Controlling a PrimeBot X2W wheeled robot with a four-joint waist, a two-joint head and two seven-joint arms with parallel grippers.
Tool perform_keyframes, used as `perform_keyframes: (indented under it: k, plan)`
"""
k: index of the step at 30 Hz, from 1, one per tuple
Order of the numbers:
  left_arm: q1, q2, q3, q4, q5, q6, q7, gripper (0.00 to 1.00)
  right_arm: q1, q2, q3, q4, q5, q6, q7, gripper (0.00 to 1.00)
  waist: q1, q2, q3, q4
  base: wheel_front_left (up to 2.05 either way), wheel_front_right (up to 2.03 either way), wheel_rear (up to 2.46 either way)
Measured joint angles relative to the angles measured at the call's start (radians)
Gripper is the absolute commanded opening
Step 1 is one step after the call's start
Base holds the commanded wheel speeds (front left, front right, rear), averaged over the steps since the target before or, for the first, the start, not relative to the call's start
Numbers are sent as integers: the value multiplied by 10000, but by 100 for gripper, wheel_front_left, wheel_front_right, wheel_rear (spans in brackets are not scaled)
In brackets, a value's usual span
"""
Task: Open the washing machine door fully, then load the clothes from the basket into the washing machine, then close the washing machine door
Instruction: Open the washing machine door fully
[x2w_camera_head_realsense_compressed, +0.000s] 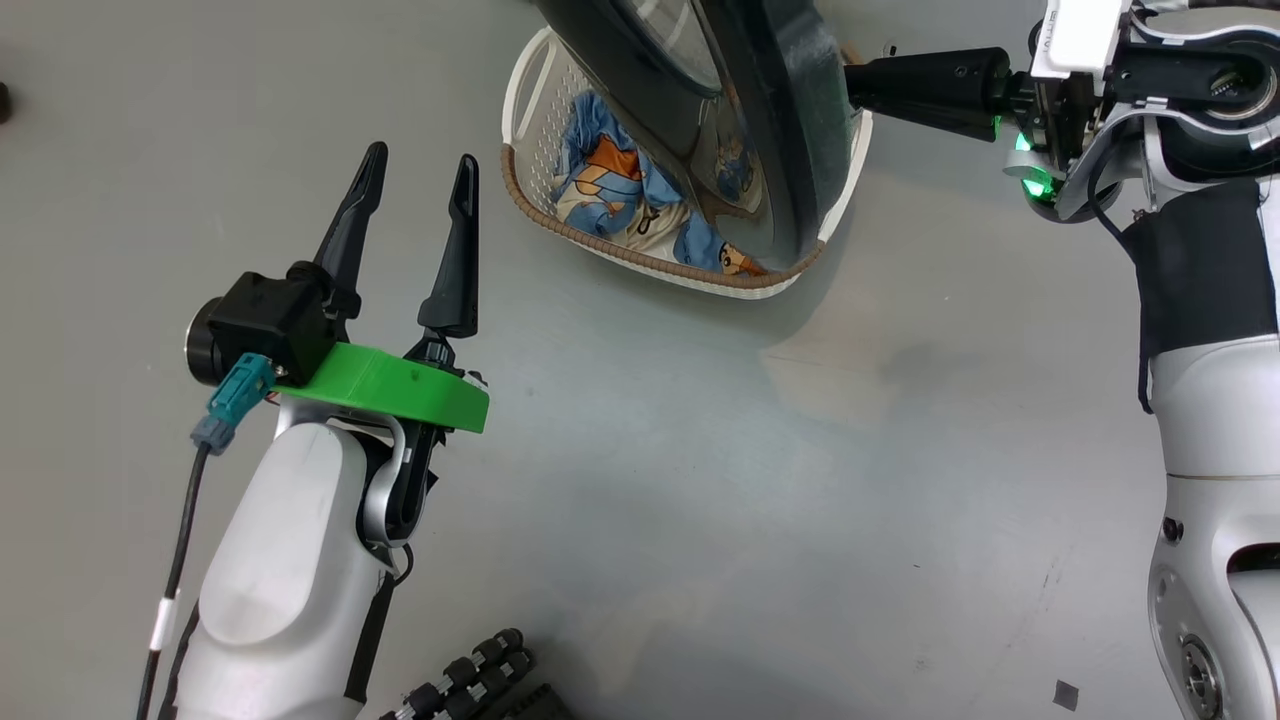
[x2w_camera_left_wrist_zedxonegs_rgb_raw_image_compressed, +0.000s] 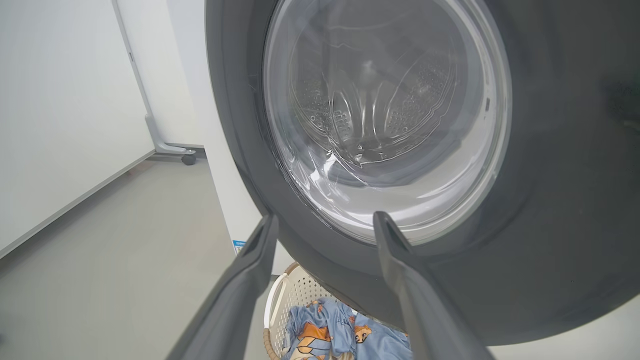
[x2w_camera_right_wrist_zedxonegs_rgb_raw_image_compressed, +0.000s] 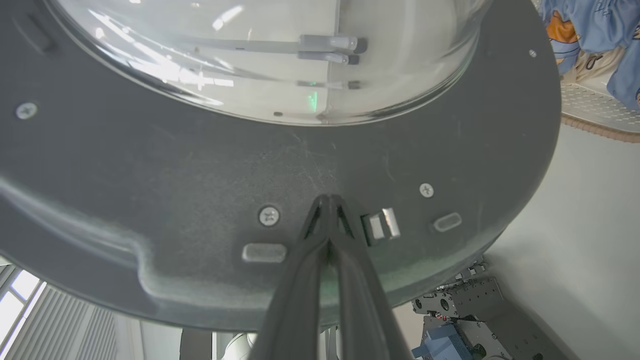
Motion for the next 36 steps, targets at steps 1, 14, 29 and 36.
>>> perform_keyframes:
  k: [1, 14, 29, 36]
  plan:
    - [1, 0, -2, -2, 0, 0, 0, 100, 76, 13, 29, -94, 15, 0, -19, 0, 0, 0, -7, 9, 0, 0, 0]
    - [5, 0, -127, -54, -10, 0, 0, 100, 955, -46, 1248, -765, 1565, -90, -955, 0, 0, 0, 20, 146, 0, 0, 0]
    - [4, 0, -186, -73, -65, 0, 0, 100, 1359, -40, 3196, -1216, 2834, -96, -2961, 0, 0, 0, 182, 338, 0, 0, 0]
    - [1, 0, -167, -73, -140, 0, 0, 100, 1378, -52, 3776, -1267, 3262, -105, -3607, 0, 0, 0, 217, 351, 0, 0, 0]
